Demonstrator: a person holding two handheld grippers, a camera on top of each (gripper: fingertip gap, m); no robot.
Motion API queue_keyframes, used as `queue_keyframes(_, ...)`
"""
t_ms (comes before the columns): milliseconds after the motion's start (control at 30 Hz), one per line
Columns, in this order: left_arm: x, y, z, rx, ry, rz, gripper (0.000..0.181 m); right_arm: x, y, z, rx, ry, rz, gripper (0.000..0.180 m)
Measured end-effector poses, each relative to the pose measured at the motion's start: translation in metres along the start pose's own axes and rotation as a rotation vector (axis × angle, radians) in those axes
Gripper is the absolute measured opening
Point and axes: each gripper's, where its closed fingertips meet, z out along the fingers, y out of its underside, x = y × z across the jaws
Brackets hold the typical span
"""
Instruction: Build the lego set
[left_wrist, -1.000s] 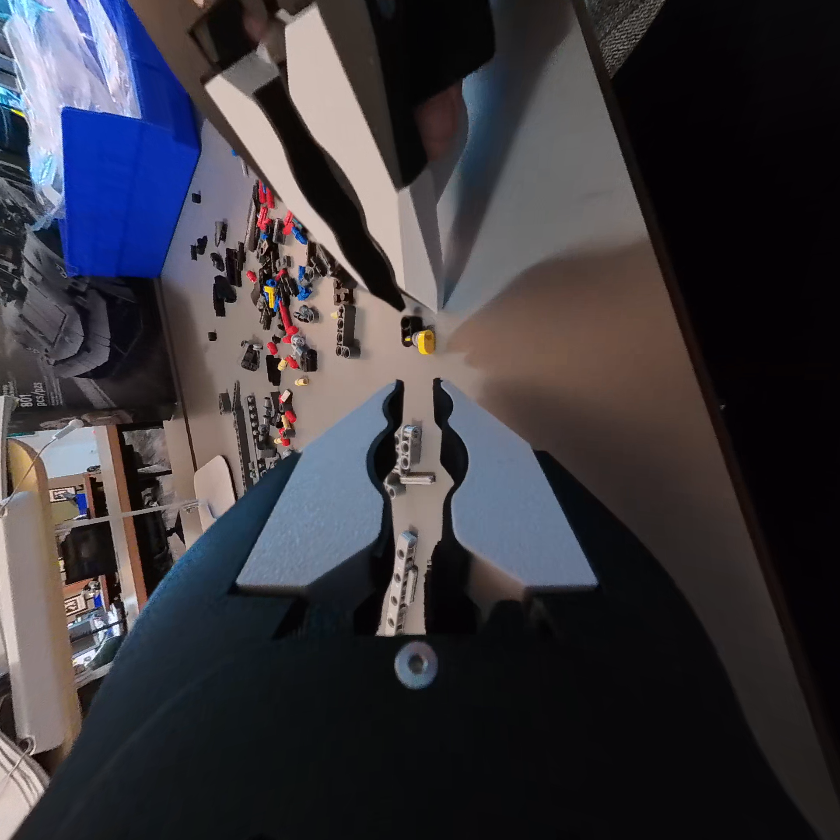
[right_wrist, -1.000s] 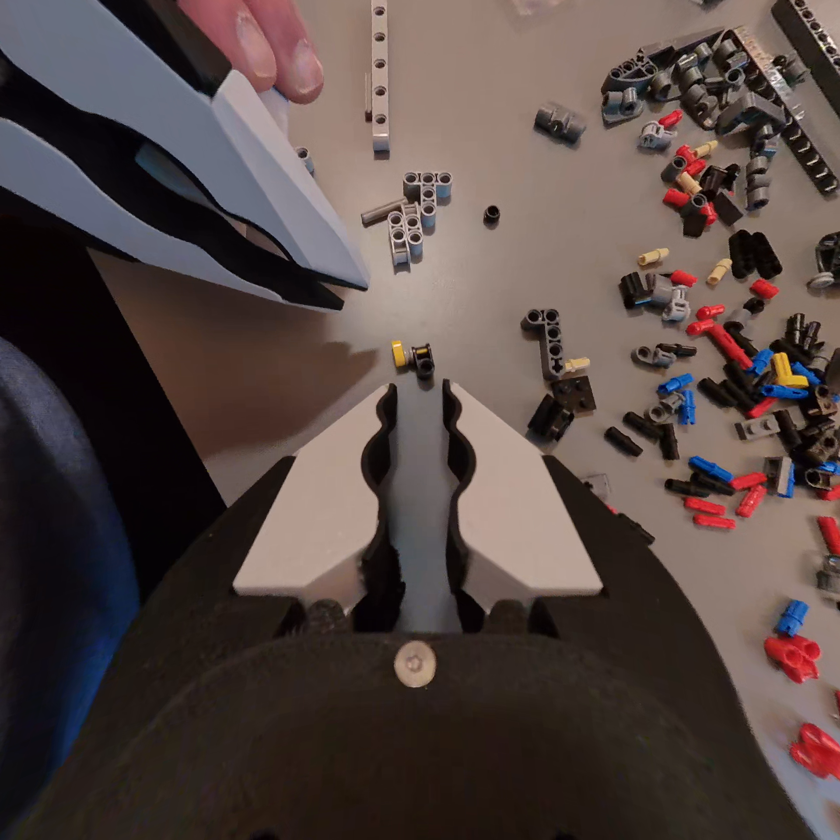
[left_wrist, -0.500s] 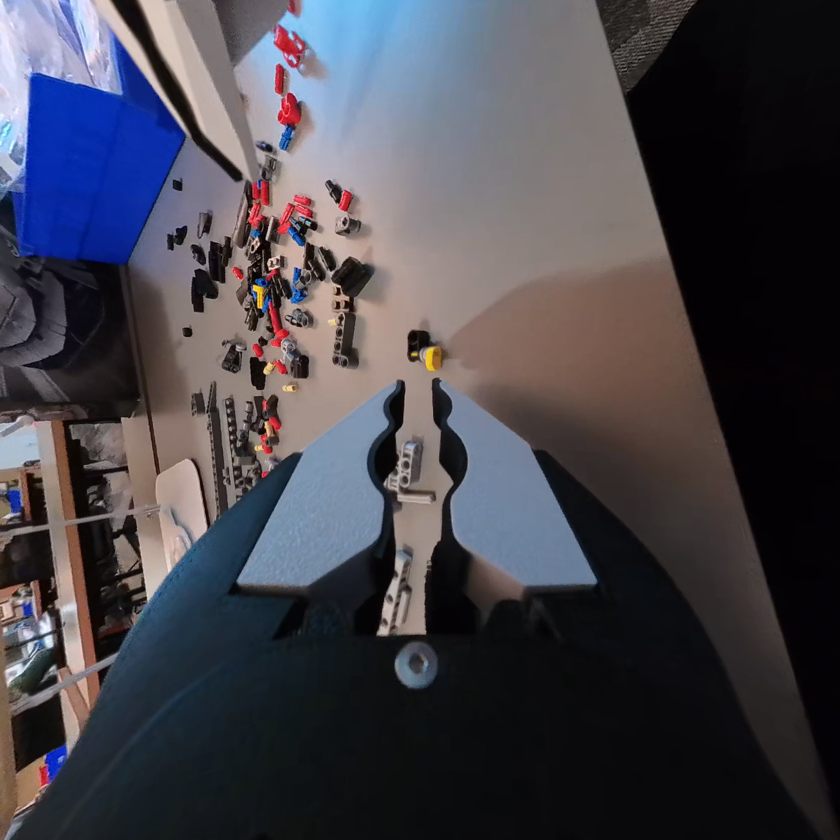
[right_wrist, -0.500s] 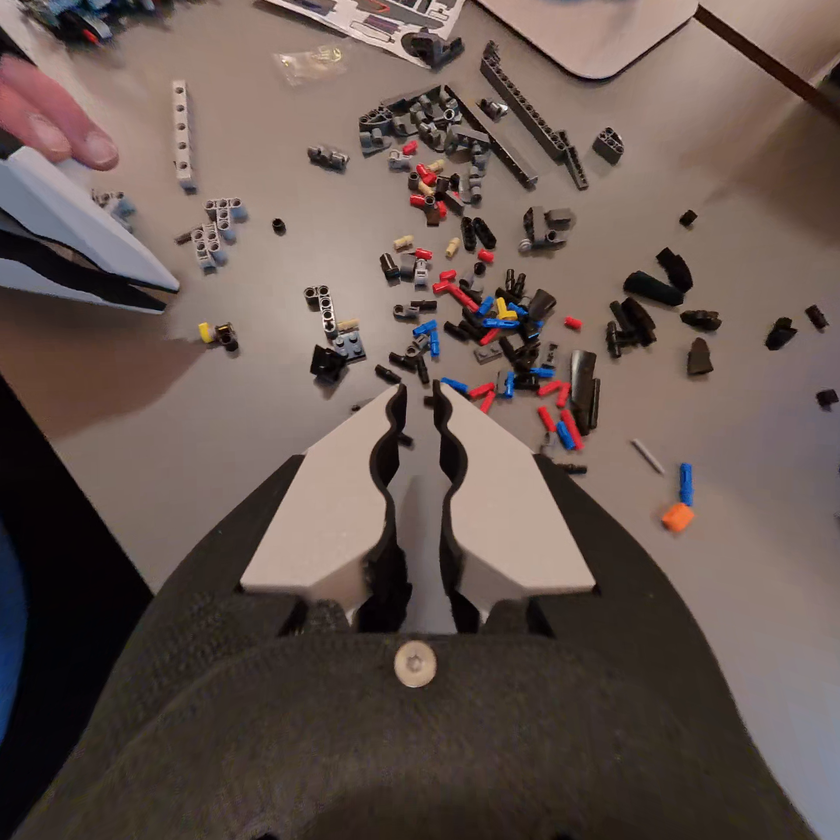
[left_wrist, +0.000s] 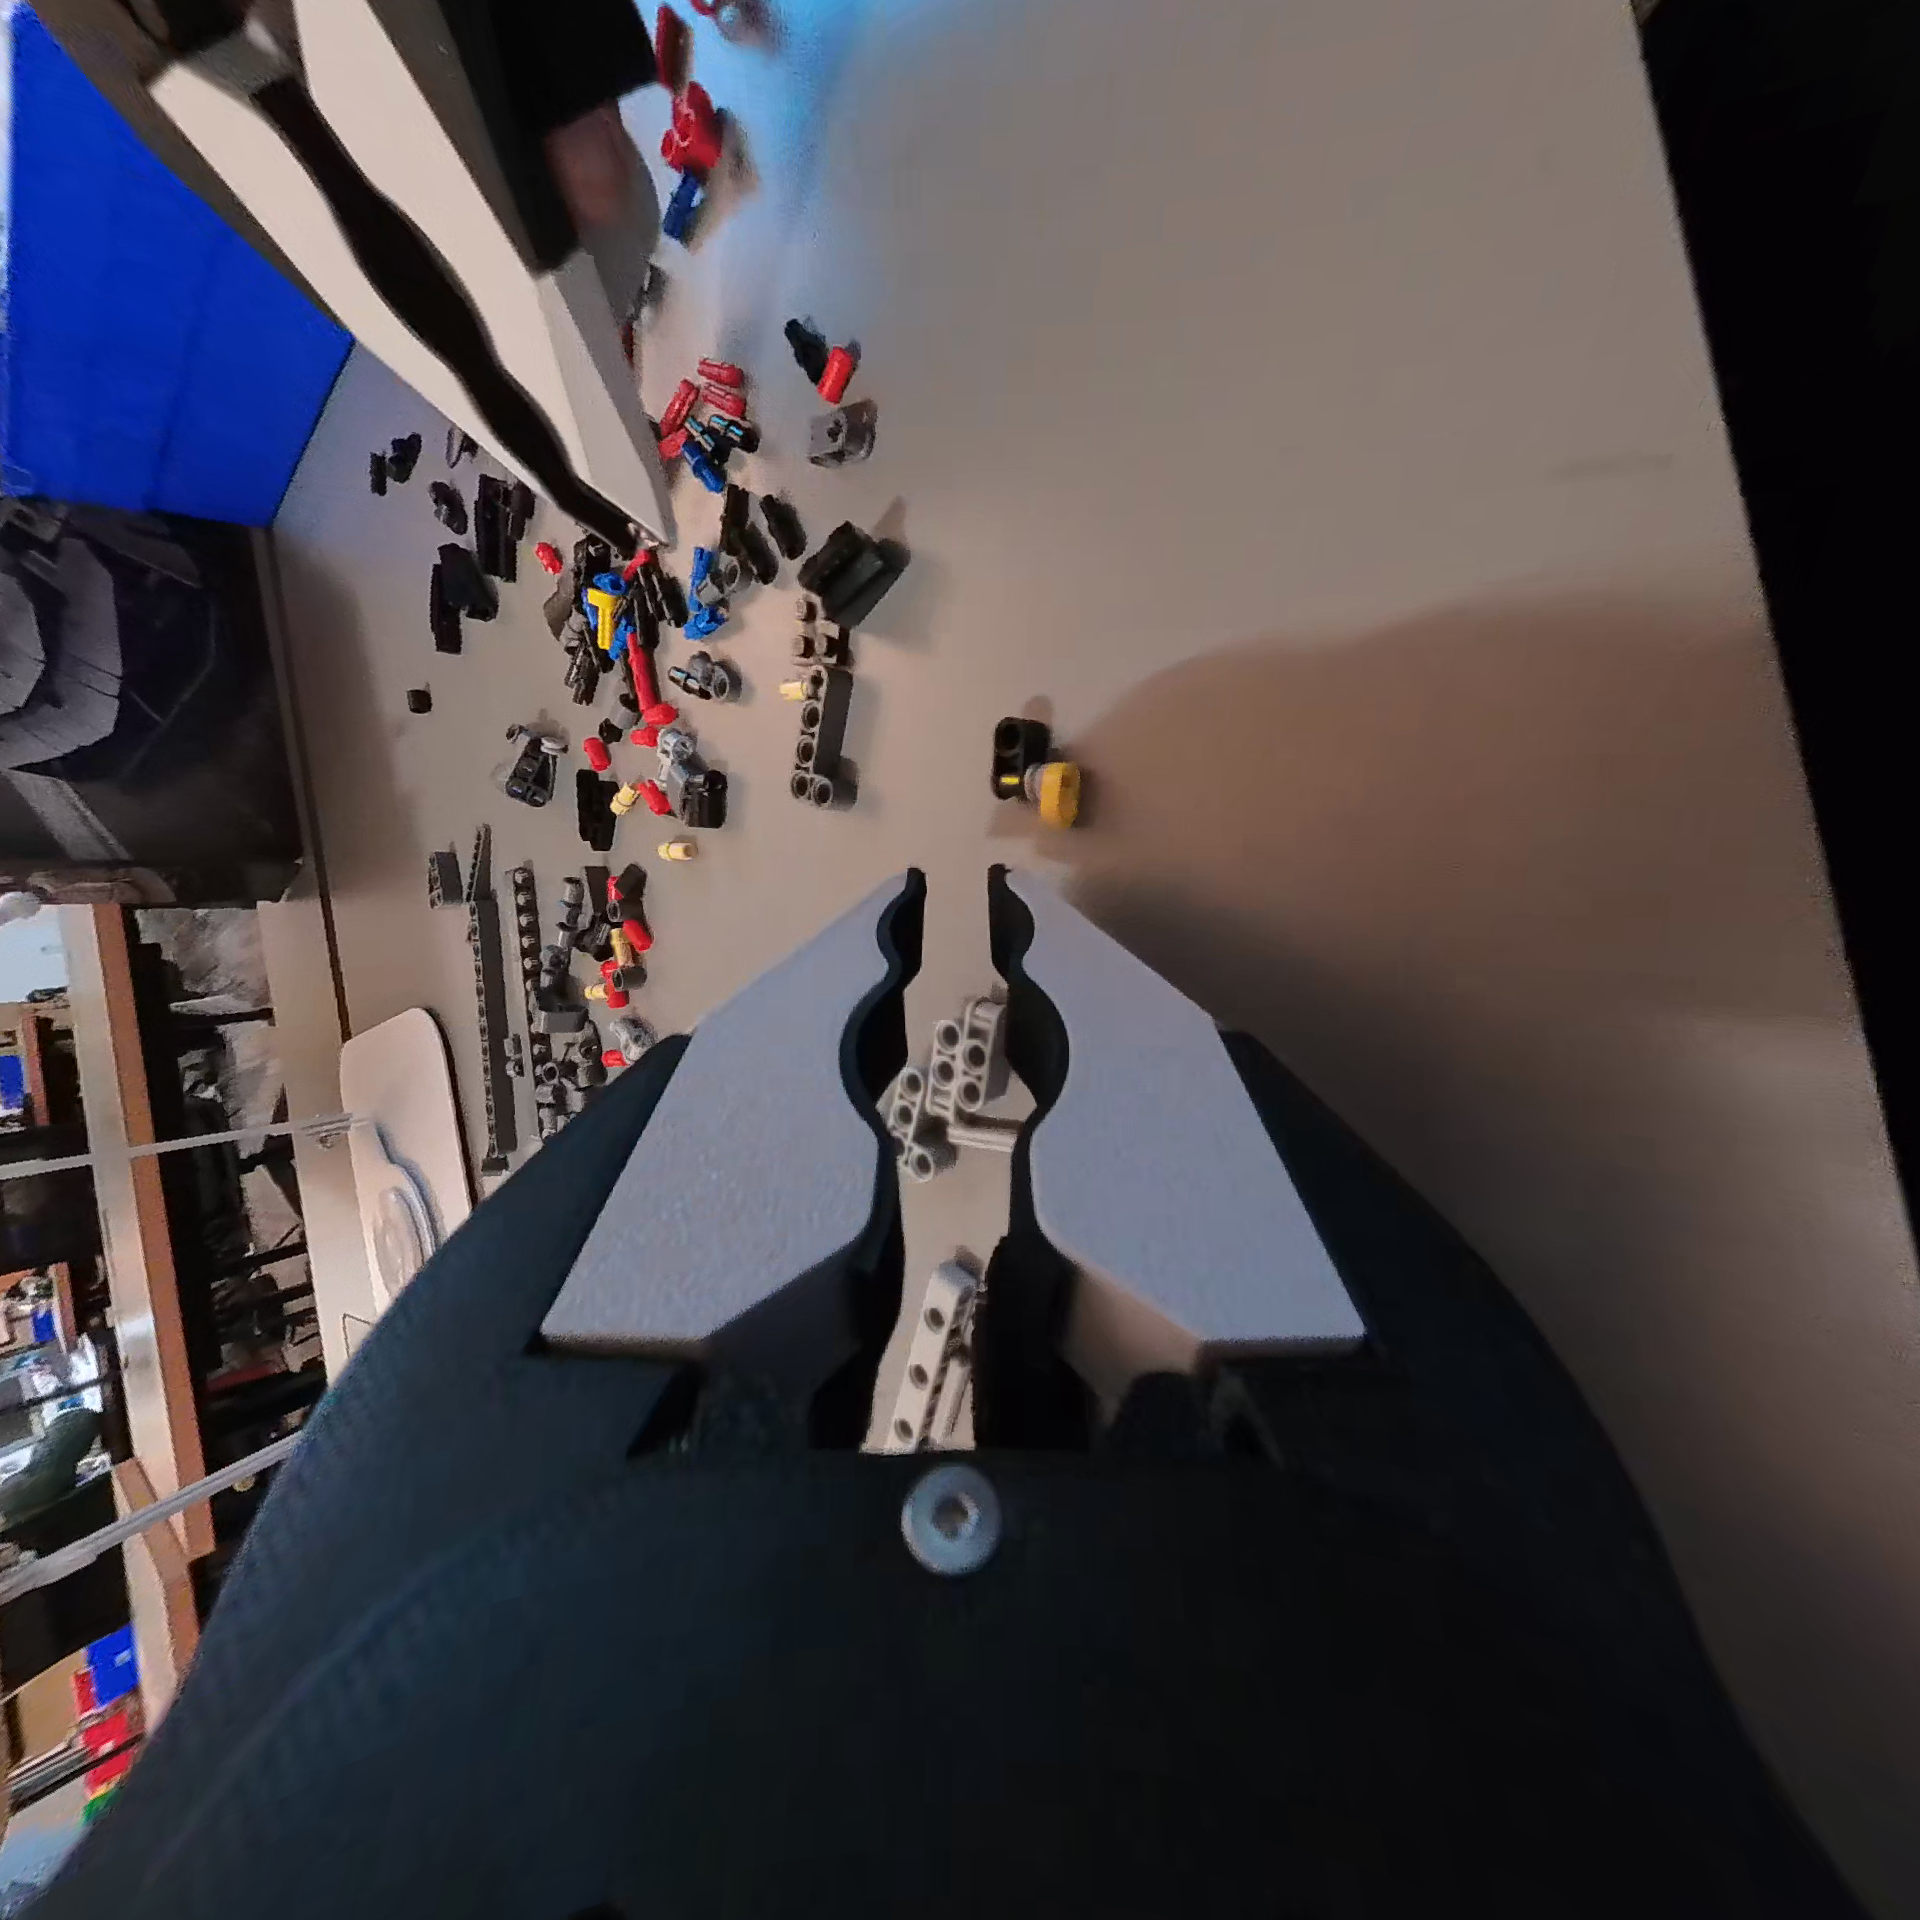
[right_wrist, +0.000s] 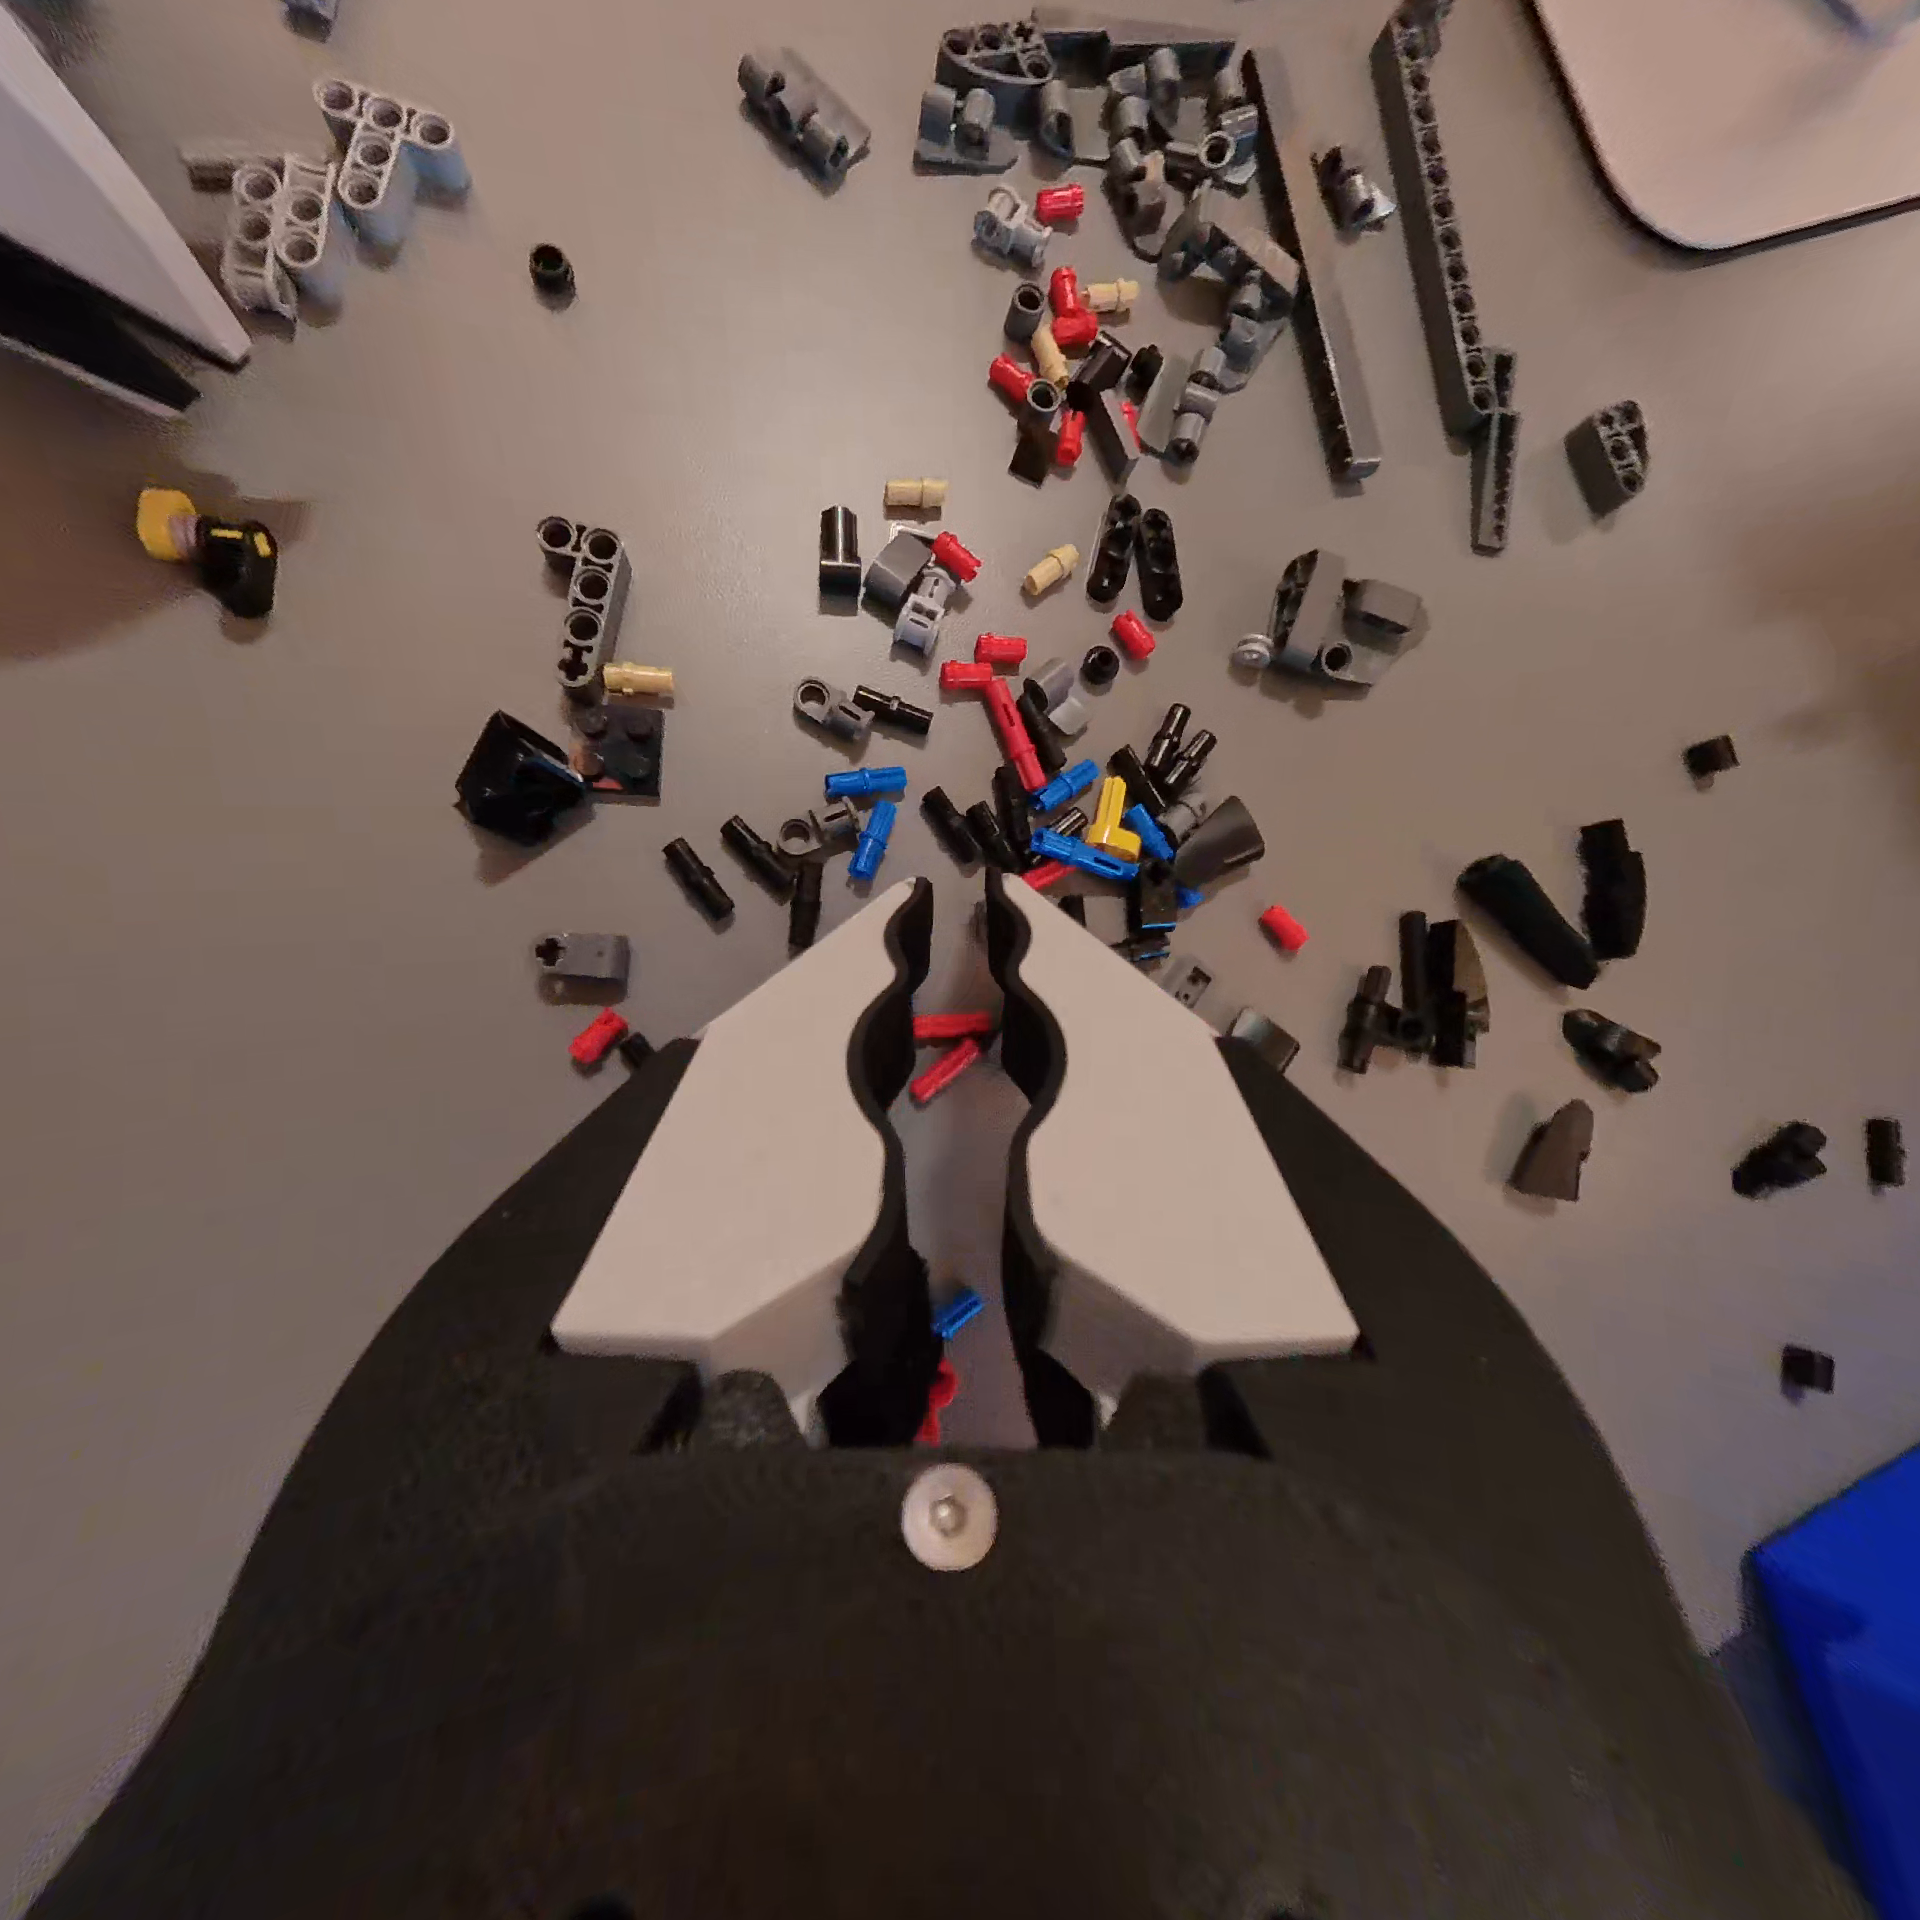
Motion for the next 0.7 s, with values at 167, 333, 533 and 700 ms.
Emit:
queue_keyframes(167, -0.003, 0.002, -0.001, -0.001, -0.001, -0.012, 0.010, 0.000, -0.003, 0.009, 0.028, -0.072, -0.004, 0.009)
queue_keyframes(333, -0.003, 0.004, 0.000, -0.005, 0.004, -0.018, 0.010, -0.004, -0.006, 0.012, 0.046, -0.140, -0.035, 0.008)
queue_keyframes(533, -0.011, 0.006, -0.001, 0.000, -0.014, -0.034, 0.009, -0.006, -0.007, 0.012, 0.053, -0.174, -0.006, 0.000)
queue_keyframes(700, -0.049, -0.007, -0.012, 0.084, -0.170, -0.061, 0.012, -0.024, -0.037, -0.012, 0.182, -0.270, 0.101, 0.000)
